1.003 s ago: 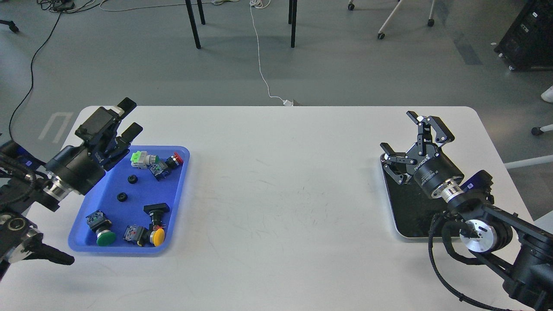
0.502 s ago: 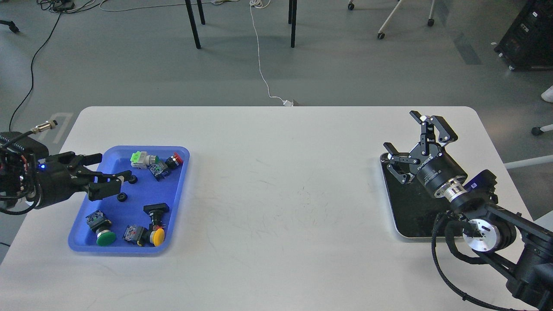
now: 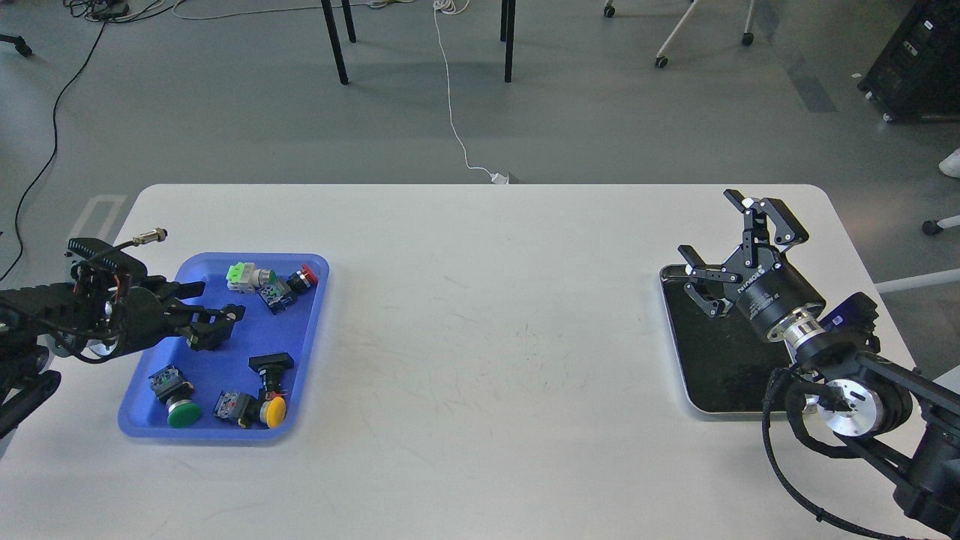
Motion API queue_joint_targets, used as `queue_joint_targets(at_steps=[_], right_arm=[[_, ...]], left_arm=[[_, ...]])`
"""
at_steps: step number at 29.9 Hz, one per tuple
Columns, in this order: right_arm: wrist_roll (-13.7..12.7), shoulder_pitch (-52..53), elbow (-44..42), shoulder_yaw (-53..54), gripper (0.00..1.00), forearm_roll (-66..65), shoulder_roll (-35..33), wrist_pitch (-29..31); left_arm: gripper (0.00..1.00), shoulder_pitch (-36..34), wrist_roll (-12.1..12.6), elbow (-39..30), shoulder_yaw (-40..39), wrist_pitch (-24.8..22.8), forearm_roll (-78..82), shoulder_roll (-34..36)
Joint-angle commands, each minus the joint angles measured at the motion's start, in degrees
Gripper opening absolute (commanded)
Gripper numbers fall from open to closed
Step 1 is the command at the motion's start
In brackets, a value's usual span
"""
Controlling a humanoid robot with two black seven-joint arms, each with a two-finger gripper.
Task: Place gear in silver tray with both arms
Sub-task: 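Reach the left gripper into the blue tray and grasp a small black gear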
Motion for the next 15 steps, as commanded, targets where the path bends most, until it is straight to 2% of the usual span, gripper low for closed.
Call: queue_joint_targets(at_steps=[1,11,15], right_arm=[[0.0,-0.1,0.0,0.0,0.99,0.0,0.0,0.0],[0.0,-0.2,0.0,0.0,0.99,0.0,0.0,0.0],[0.0,-0.2,0.0,0.1,0.99,0.0,0.0,0.0]], left_arm=[[0.7,0.0,0.0,2.0,0.9,0.1,0.0,-1.0],[0.69,-0.4,0.0,4.4,0.9,0.1,0.0,-3.0],[0.63,-0.5,0.0,5.9,1.0,0.6,-0.1,-4.0]])
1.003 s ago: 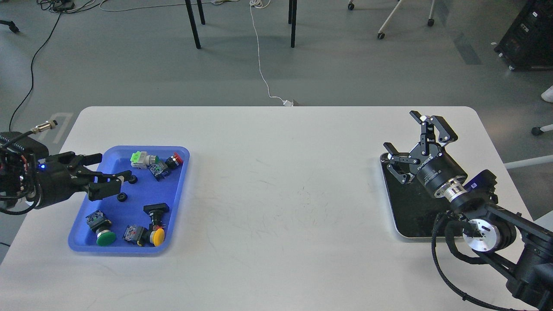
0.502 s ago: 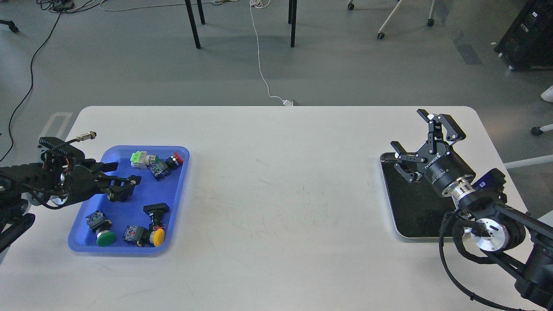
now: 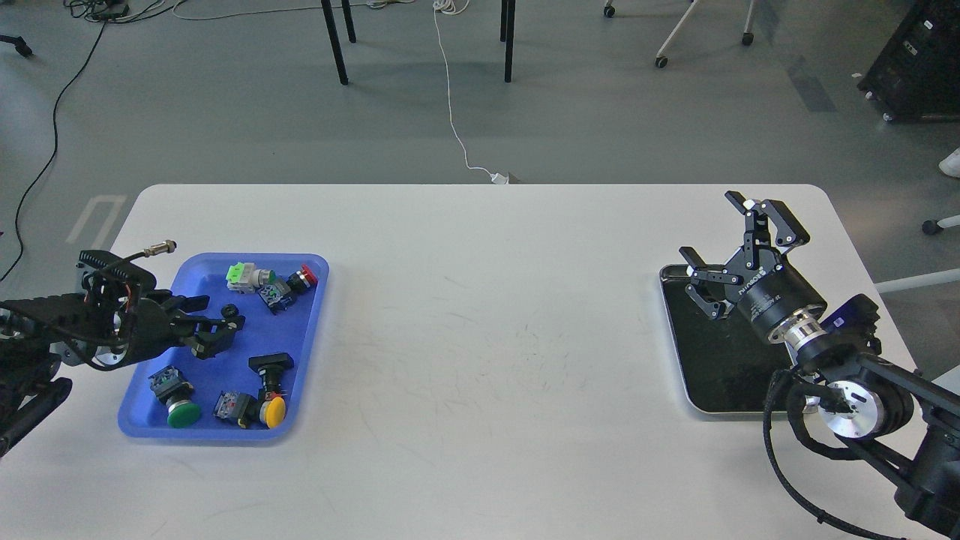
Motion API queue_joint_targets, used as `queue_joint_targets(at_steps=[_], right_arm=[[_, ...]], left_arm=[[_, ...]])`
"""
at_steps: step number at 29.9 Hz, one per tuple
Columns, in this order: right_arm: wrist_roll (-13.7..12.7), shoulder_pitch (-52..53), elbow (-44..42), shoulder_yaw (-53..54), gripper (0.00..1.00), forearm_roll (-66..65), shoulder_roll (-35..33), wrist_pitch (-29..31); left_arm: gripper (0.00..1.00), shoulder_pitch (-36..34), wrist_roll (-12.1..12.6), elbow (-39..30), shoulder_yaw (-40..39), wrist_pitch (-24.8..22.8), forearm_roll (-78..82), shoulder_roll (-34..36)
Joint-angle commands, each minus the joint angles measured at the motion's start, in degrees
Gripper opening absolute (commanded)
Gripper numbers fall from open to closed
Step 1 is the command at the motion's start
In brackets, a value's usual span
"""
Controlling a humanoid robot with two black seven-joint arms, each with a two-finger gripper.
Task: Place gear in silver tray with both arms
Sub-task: 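Reach the left gripper into the blue tray and grasp a small black gear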
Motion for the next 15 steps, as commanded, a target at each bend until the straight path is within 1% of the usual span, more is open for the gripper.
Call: queue_joint_targets(at_steps=[1,3,5,9,13,15], right_arm=[[0.0,0.0,0.1,0.0,0.99,0.0,0.0,0.0],[0.0,-0.1,0.1,0.0,0.99,0.0,0.0,0.0],[0.0,-0.2,0.1,0.0,0.99,0.0,0.0,0.0],[0.0,-0.4,0.1,0.0,0.99,0.0,0.0,0.0],[0.0,-0.6,0.2,0.0,0.99,0.0,0.0,0.0],[0.0,-0.6,0.3,0.1,0.99,0.0,0.0,0.0]], left_arm=[[0.63,-0.1,0.0,1.0,0.1,0.6,0.0,-0.5],[0.58,-0.1,0.0,1.1,0.3,0.6,0.0,-0.5],[0.51,-0.1,0.0,1.3,0.8,0.8,0.0,-0.7],[0.44,-0.1,0.0,1.4,1.0,1.1,0.0,-0.8],[0.32,-0.1,0.0,1.4,1.0,1.1,0.0,-0.9],[0.28,-0.2,0.0,1.4,1.0,1.2,0.1,-0.9]])
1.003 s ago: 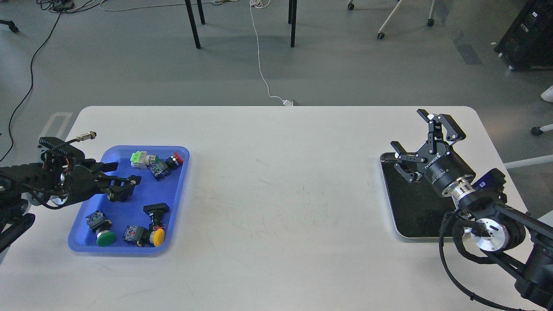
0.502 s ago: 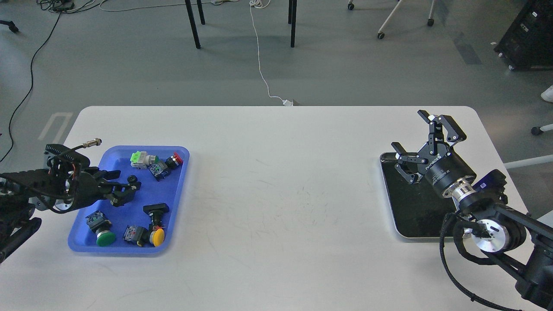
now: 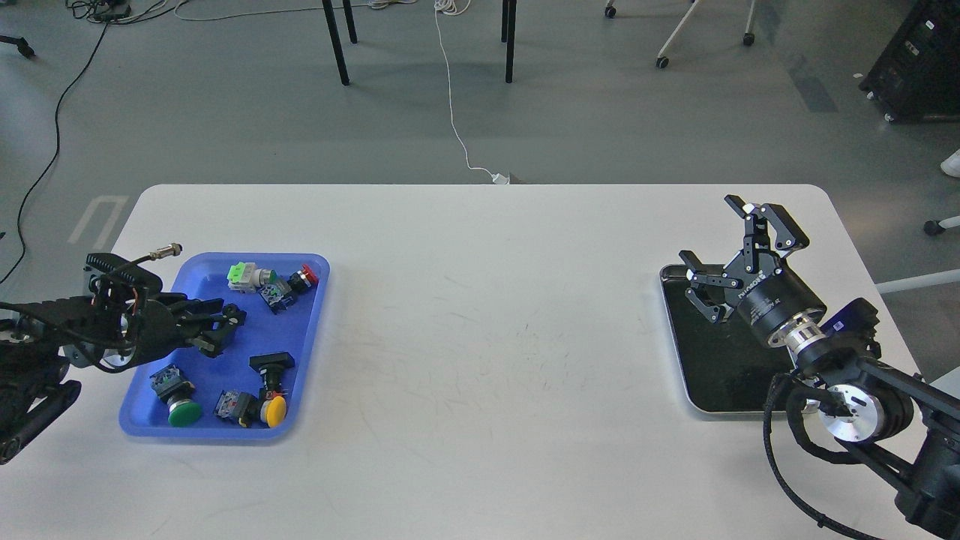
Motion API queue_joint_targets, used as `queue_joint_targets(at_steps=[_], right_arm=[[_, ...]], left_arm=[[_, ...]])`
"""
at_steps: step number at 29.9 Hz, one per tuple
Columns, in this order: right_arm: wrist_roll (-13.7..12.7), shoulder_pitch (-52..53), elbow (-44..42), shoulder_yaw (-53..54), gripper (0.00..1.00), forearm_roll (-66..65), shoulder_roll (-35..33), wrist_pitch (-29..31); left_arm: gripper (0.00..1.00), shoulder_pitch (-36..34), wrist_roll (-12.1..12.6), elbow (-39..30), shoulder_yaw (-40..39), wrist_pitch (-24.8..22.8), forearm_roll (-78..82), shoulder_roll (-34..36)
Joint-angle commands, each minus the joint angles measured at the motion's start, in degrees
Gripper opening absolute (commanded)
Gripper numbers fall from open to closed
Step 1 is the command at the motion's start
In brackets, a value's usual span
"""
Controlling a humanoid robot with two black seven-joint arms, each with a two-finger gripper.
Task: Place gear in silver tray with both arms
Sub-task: 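Reach the left gripper into the blue tray and grasp a small black gear, then carry the black gear with the left gripper toward the table center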
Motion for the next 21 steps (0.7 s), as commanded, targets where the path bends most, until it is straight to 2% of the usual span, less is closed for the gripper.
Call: queue_joint_targets(at_steps=[1,6,13,18,21], right_arm=[[0.0,0.0,0.0,0.1,0.99,0.0,0.0,0.0],[0.0,-0.1,0.1,0.2,0.99,0.0,0.0,0.0],[0.0,-0.1,0.5,0.6,0.99,0.0,0.0,0.0],[0.0,-0.1,0.5,0.6,0.99,0.0,-0.1,0.0],[0.0,-0.1,0.5,0.8,0.99,0.0,-0.3,0.0]], left_arm=[[0.27,-0.1,0.0,0.0,0.0,0.1,0.2,0.0],[0.14,-0.2,0.0,0.0,0.1,0.1,0.4,0.3],[0.13,-1.1,0.0,-1.4,0.0,0.8,0.6,1.1],[0.14,-3.3,0.0,-9.9,-0.2,0.8,0.1,9.6],[0.14,-4.2,0.0,-17.7,-1.1,0.6,-2.3,15.0]])
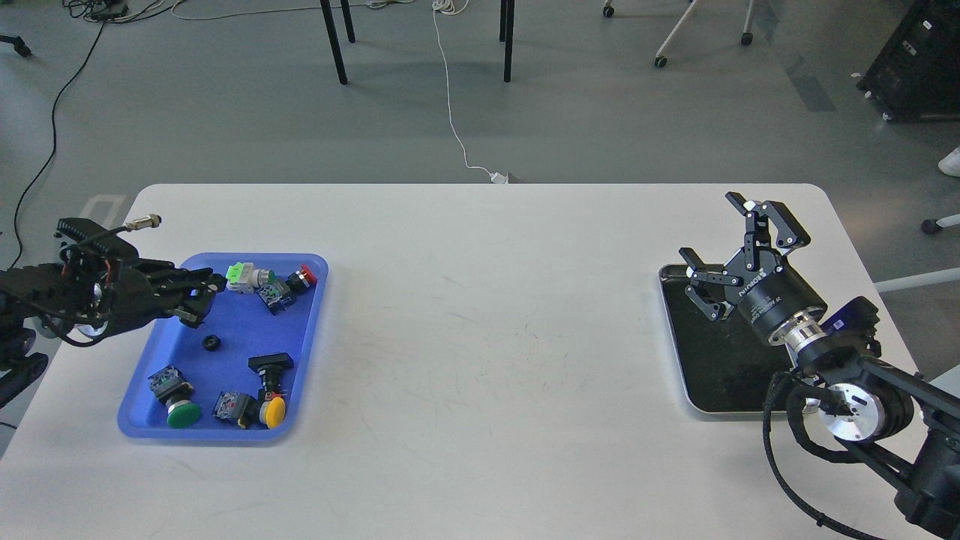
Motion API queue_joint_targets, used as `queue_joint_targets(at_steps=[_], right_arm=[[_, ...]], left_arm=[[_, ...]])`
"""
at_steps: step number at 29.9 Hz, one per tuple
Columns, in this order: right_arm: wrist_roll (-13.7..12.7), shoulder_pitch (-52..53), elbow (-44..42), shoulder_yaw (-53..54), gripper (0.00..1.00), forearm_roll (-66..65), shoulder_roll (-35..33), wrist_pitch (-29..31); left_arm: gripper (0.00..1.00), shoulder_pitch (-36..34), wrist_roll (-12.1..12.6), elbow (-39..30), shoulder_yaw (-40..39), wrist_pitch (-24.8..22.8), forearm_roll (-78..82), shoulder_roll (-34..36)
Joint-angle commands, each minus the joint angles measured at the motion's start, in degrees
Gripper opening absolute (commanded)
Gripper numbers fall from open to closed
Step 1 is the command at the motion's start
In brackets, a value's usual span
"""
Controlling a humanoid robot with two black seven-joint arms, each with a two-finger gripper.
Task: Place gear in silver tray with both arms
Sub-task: 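Carry the black gear with the left gripper toward the table center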
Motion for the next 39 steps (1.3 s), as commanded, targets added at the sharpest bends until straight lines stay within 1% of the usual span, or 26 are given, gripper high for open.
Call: queue_joint_targets(at_steps=[1,3,5,7,9,11,13,15,20,24,28,31,34,37,39], right_arm=[[0.0,0.0,0.0,0.2,0.99,0.0,-0.2,0.0],[0.0,0.0,0.0,0.2,0.99,0.0,-0.2,0.0],[0.0,0.0,0.0,0.2,0.99,0.0,-0.2,0.0],[0.0,0.1,-0.1,0.2,0.99,0.0,-0.2,0.0],[0.0,0.1,-0.2,0.1,0.99,0.0,-0.2,-0.1],[0.0,0.0,-0.3,0.2,0.99,0.0,-0.4,-0.2],[0.0,-0.1,-0.3,0.2,0.99,0.0,-1.4,-0.2],[0.0,-0.4,-0.3,0.2,0.99,0.0,-2.0,-0.2],[0.0,-1.5,-0.5,1.2,0.99,0.0,-3.0,-0.3],[0.0,-1.7,-0.9,2.0,0.99,0.3,-3.8,-0.2],[0.0,-1.8,-1.0,2.3,0.99,0.6,-4.3,-0.3],[0.0,-1.9,-1.0,2.6,0.99,0.6,-4.3,-0.4],[0.0,-2.1,-1.0,3.5,0.99,0.7,-4.3,-0.4],[0.0,-2.3,-1.0,3.7,0.99,0.7,-4.4,-0.5],[0.0,-2.3,-1.1,3.7,0.99,0.7,-4.5,-0.5]], left_arm=[[0.14,-1.3,0.0,-9.9,-0.6,-0.3,-4.3,6.8],[0.13,-2.4,0.0,-15.2,-0.4,-0.3,-5.1,9.6],[0.14,-4.4,0.0,-19.6,-0.3,-0.4,-1.8,10.1],[0.14,-6.8,0.0,-22.3,0.1,-0.7,2.1,9.6],[0.14,-7.6,0.0,-23.1,0.4,-0.9,4.7,8.4],[0.14,-9.1,0.0,-23.1,0.4,-2.6,4.7,4.9],[0.14,-10.9,0.0,-22.8,0.9,-5.9,4.7,-0.3],[0.14,-12.3,0.0,-22.7,2.1,-8.1,4.7,-4.4],[0.14,-17.5,0.0,-22.1,8.1,-11.8,4.7,-14.8],[0.14,-21.2,0.0,-18.4,13.3,-13.7,4.7,-22.8],[0.14,-24.0,0.0,-10.4,17.4,-13.7,4.7,-32.3],[0.14,-25.8,0.0,-5.6,21.4,-13.7,4.7,-38.7],[0.14,-26.4,0.0,-1.9,23.3,-13.7,4.7,-44.0],[0.14,-26.3,0.0,1.0,25.8,-13.7,4.7,-47.9],[0.14,-26.0,0.0,2.9,27.2,-13.5,4.7,-48.5]])
